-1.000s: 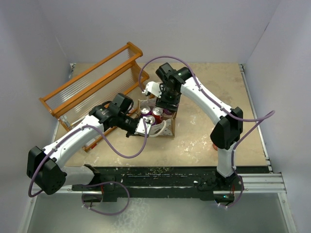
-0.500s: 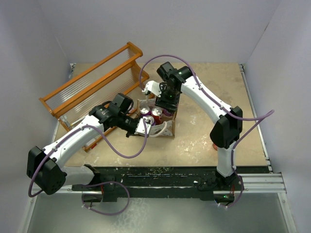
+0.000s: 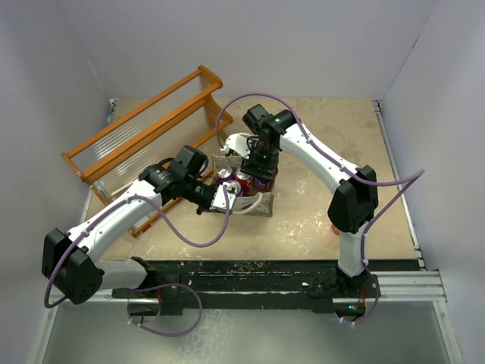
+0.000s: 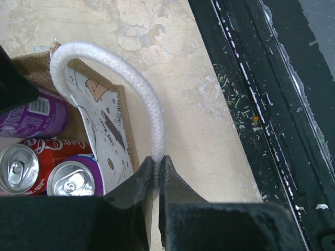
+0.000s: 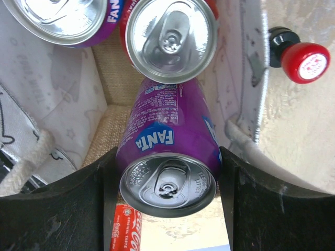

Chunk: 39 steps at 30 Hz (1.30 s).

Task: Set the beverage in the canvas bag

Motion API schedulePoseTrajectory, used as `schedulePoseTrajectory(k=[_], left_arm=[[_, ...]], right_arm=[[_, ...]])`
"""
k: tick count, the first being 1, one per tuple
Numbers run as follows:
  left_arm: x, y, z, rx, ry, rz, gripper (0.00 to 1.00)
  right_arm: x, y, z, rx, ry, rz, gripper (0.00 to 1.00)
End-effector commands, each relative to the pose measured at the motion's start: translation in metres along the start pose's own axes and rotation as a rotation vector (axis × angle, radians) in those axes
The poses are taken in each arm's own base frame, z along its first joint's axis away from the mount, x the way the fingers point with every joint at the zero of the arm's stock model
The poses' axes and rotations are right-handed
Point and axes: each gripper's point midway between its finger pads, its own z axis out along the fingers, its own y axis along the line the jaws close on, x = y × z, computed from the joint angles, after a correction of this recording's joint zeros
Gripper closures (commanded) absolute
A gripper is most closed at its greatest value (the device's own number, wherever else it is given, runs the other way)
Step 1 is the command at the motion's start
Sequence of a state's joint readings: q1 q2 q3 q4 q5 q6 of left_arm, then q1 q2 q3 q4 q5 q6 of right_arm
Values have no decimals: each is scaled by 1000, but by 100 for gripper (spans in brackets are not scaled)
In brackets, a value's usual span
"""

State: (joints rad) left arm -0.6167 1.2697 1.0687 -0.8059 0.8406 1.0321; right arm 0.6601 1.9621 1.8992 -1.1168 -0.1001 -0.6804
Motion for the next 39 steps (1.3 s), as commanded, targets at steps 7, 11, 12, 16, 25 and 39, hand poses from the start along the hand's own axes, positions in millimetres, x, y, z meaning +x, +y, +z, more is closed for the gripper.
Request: schedulePoseTrajectory(k=[7,11,12,16,25,39], left_arm=[[-9,-1,1,6,-42,30,100],[-8,-2,1,7,-41,28,100],[-9,-1,1,7,-43,29,100],[-8,-2,1,7,-41,29,100],[-14,-3,-2,6,-54,44,100],[-20,-10,-4,32,-78,52,99]], right_arm=[[-26,-5,-30,123,-173,1,90],[-27,-9,-36,169,-204,-26,90],[-28,-9,-38,173,-215,-35,89],[-33,-4,-47,177,-273,-91,89],[-32,-6,-47,223,-295,-217,90],[-24,-11,-11,123,-163,-293,87]])
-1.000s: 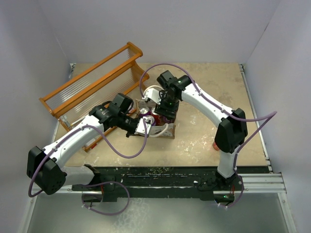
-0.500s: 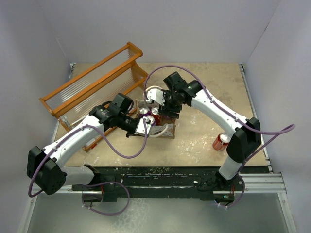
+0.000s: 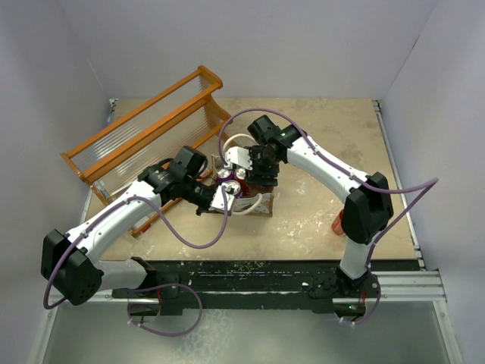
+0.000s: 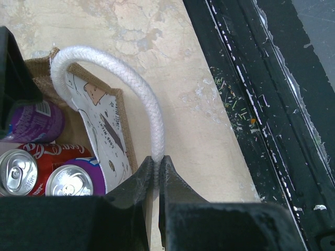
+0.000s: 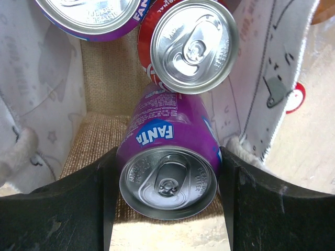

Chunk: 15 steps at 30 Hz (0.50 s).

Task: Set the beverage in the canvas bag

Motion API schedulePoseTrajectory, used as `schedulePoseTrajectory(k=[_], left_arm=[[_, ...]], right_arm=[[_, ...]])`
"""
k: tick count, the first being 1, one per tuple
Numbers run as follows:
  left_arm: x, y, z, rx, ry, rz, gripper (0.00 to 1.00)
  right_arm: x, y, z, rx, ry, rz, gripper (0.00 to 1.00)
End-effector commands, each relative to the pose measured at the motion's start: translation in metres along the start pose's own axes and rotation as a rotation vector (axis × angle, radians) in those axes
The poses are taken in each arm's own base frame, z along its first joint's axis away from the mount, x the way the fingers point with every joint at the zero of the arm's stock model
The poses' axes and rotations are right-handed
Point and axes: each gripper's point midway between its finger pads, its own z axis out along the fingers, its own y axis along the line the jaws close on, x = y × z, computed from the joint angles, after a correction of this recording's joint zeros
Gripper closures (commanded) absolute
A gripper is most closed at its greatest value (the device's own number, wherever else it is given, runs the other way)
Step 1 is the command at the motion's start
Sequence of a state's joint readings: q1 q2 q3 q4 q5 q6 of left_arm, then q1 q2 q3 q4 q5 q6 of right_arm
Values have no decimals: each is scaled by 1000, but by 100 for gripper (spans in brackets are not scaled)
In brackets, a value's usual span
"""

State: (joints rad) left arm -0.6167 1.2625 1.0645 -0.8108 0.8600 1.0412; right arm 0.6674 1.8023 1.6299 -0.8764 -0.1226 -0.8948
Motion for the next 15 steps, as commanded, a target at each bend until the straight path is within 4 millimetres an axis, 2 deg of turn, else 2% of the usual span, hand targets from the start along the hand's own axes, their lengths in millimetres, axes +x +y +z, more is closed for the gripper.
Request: schedulePoseTrajectory(k=[1,15], left_arm=[[-16,-7,-3,24,-61,43,99],[-16,-6,-1,29,-62,35,99]], right_arm=[[-20,-17,-12,42,-49,-56,87],[-15,-13,18,3,-26,0,80]])
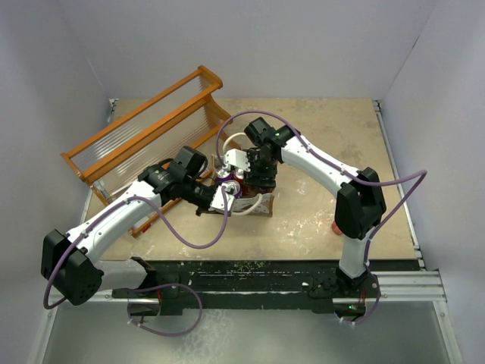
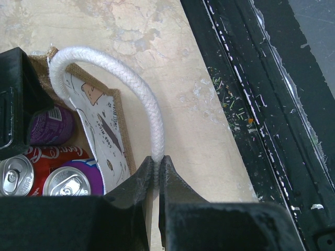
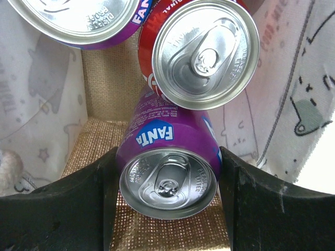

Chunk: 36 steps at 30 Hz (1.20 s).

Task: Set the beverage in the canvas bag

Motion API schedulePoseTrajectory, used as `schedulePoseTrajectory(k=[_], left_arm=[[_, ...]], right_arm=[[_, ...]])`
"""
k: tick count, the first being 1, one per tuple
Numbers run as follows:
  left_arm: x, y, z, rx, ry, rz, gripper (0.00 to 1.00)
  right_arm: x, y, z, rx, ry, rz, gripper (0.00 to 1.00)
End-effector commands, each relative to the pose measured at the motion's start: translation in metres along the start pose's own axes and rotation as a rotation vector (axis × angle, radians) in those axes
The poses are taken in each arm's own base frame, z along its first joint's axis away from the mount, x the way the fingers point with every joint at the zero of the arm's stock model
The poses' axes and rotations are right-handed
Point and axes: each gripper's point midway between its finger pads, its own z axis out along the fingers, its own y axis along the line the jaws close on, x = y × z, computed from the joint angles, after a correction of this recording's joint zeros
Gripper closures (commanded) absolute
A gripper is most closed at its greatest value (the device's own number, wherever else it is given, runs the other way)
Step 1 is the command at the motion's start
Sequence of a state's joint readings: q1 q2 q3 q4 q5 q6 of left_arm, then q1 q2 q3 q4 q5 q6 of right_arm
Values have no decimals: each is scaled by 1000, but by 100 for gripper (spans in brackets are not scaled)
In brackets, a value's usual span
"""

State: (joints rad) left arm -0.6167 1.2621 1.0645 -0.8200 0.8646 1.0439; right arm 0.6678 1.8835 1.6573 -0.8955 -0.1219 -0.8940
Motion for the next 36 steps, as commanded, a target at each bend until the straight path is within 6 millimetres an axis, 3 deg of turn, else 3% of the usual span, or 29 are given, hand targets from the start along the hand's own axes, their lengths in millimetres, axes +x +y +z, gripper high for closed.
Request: schedulePoseTrajectory(k=[1,17,30,36], left_arm=[[-15,-4,-1,23,-61,38,99],[-15,-4,0,20,-63,30,99],[-13,-3,-1,11,-56,32,99],[-12,-3,0,10,-54,28,99]], right_arm=[[-21,-14,-5,56,-73,-8,79],[-8,-20,20,109,-38,63,61],[-12,-28,10,146,-60,73,24],[-14,-27,3,153,-72,81,17]])
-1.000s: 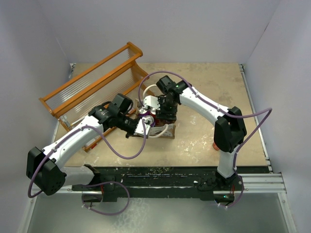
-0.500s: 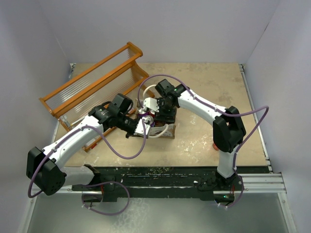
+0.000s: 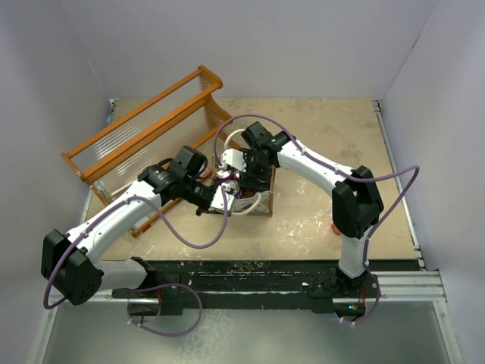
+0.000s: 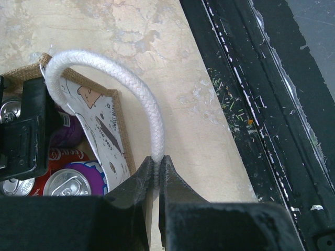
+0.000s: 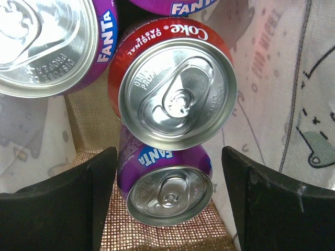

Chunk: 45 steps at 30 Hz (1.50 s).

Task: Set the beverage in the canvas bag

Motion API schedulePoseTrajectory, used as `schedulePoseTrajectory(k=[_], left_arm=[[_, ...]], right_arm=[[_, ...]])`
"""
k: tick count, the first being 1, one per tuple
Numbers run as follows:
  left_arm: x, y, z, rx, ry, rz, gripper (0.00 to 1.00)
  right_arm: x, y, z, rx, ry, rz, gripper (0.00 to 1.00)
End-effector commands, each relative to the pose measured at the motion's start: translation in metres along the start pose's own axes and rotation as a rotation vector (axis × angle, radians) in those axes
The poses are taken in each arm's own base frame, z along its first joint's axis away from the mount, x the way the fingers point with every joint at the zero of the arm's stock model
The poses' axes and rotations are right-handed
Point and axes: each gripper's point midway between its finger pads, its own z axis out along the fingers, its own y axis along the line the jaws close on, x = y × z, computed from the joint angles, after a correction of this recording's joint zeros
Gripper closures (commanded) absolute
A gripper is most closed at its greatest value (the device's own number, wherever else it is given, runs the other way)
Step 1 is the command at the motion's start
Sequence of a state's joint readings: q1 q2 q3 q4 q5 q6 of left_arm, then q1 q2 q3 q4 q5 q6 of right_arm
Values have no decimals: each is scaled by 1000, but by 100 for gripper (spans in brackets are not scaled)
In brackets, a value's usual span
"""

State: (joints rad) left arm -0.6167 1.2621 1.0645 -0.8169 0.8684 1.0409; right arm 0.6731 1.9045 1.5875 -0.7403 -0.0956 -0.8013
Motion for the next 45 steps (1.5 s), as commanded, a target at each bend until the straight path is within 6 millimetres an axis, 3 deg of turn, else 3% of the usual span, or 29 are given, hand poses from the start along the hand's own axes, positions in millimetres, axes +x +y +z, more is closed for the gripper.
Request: schedulePoseTrajectory(k=[1,20,33,37,45], left_arm=[[-11,-4,0,10,-48,29,99],[-8,-5,-2,-3,-41,38,98],[-7,-4,0,8,-40,24,97],[-7,-2,1,14,-38,15,96],[-7,-1,1,18,-31,14,95]], right_arm=[[-13,-17,-23,83,-58,1,17],[-31,-25,-74,157,-143,10,20],[-59,-18,-136,202,-337,80,21],[-47,-17,-150,237,-351,130,21],[7,-21,-184,293,-405,265,20]])
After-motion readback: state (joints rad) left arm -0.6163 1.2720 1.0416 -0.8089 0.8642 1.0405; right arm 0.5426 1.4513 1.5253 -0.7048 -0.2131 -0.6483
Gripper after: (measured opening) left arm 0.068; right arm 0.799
